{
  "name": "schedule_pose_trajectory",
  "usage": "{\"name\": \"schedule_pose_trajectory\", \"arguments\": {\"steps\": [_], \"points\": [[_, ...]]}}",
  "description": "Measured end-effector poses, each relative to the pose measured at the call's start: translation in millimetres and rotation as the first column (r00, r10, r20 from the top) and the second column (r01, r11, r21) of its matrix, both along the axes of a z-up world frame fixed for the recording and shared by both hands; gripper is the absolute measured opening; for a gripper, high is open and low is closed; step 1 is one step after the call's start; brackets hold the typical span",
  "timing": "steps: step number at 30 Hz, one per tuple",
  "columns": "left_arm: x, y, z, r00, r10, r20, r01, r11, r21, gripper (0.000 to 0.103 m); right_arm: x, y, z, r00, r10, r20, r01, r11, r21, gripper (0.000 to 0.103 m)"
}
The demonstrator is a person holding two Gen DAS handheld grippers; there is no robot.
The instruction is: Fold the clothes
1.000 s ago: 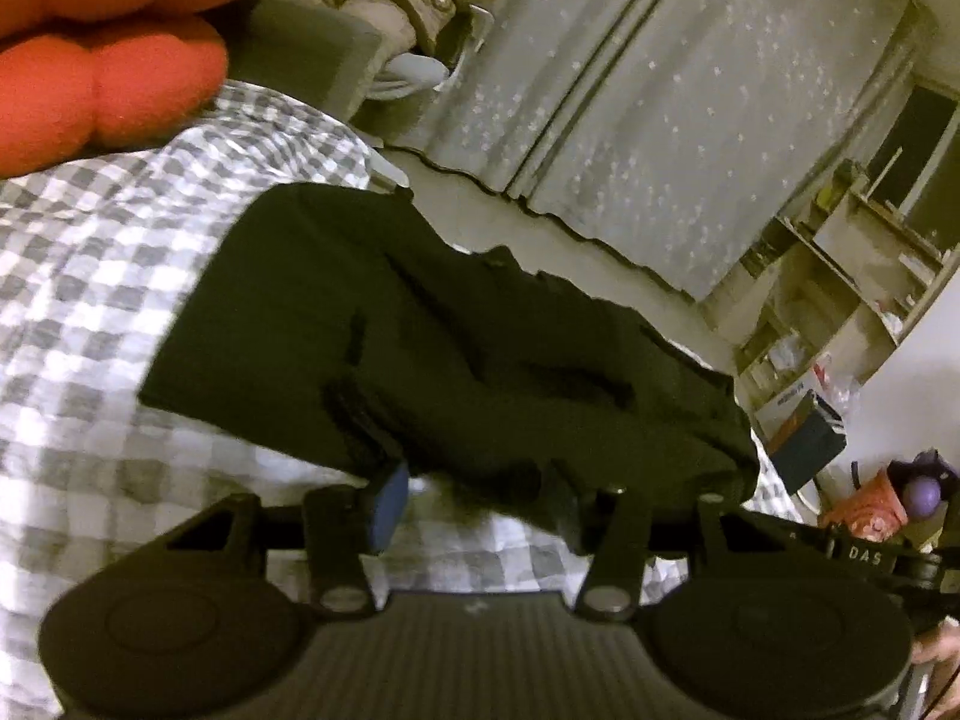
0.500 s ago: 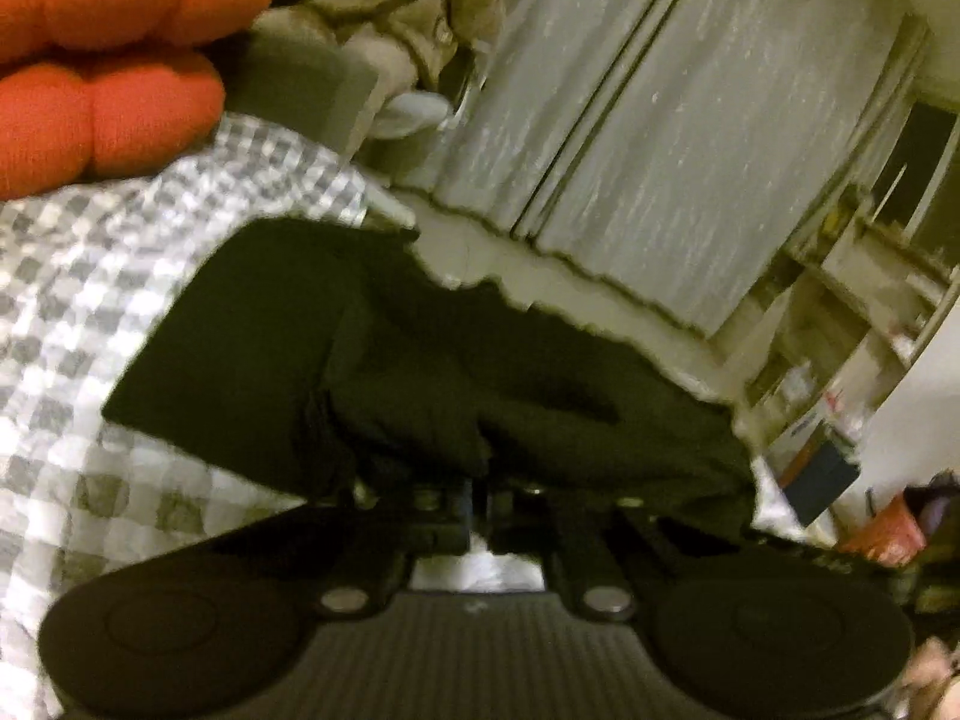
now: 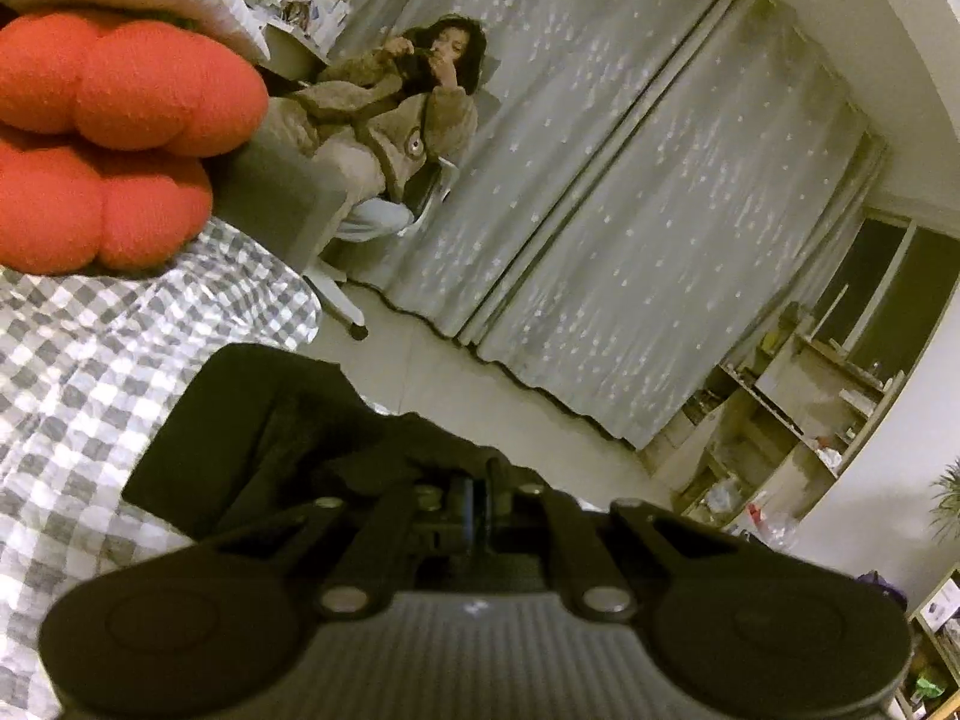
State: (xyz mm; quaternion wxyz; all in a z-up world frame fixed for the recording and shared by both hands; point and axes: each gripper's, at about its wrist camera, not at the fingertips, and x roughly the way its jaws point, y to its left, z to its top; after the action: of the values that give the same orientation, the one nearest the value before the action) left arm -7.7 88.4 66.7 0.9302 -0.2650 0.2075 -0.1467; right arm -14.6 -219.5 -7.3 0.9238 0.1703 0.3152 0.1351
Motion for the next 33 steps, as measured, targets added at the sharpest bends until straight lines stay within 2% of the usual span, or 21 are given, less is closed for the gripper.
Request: {"name": "schedule_pose_trajectory", "arguments": {"steps": [1, 2, 6, 11, 16, 22, 31, 33], "points": [[-2, 1, 2, 1.000, 0.001, 0.003, -0.001, 1.000, -0.001, 0.003, 0, 2, 0, 1.000, 0.012, -0.004, -0.012, 1.000, 0.001, 0.034], [-3, 2, 3, 1.000, 0.002, 0.000, -0.002, 1.000, -0.001, 0.003, 1, 3, 0, 1.000, 0.024, -0.007, -0.024, 1.000, 0.002, 0.022], [-7, 6, 8, 1.000, -0.001, -0.003, 0.001, 1.000, 0.001, 0.003, -7, 9, 16, 0.999, 0.018, 0.038, -0.017, 1.000, -0.010, 0.006], [-8, 8, 9, 1.000, -0.021, -0.006, 0.021, 1.000, -0.021, 0.003, -20, 0, 42, 0.989, -0.050, 0.139, 0.048, 0.999, 0.020, 0.005], [-7, 10, 9, 0.999, -0.042, -0.010, 0.042, 0.998, -0.049, 0.003, -17, -12, 54, 0.973, -0.133, 0.189, 0.123, 0.990, 0.064, 0.005], [-5, 12, 8, 0.998, -0.068, -0.015, 0.066, 0.994, -0.083, 0.003, 4, -1, 44, 0.974, -0.152, 0.166, 0.150, 0.988, 0.025, 0.005], [50, 16, -32, 0.994, 0.067, -0.090, -0.069, 0.998, -0.012, 0.003, 30, 11, 15, 0.988, -0.129, 0.083, 0.132, 0.991, -0.027, 0.005], [61, 17, -42, 0.989, 0.098, -0.113, -0.097, 0.995, 0.009, 0.003, 31, 11, 12, 0.990, -0.123, 0.072, 0.125, 0.992, -0.031, 0.009]]}}
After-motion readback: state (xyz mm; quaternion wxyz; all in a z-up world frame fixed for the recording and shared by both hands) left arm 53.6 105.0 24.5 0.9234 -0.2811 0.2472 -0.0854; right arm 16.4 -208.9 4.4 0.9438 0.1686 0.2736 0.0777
